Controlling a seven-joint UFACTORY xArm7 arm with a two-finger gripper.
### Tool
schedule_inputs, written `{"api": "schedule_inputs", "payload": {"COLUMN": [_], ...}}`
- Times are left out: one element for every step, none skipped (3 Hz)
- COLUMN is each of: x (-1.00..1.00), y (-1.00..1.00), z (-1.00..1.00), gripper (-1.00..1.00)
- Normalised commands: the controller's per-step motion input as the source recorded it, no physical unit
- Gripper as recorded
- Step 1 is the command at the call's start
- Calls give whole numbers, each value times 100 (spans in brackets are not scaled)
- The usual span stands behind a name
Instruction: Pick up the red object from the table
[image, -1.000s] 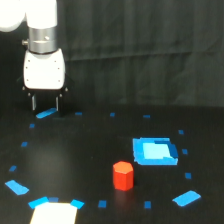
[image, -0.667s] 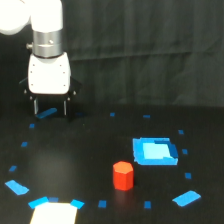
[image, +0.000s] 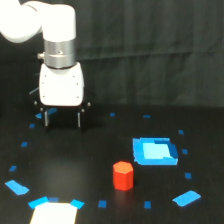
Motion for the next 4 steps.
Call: {"api": "schedule_inputs", "payload": {"x": [100,84,29,-7], "y": [-40,-64,-100,-89], "z": [-22,-46,-26,-8], "gripper": [41,82,100,98]}}
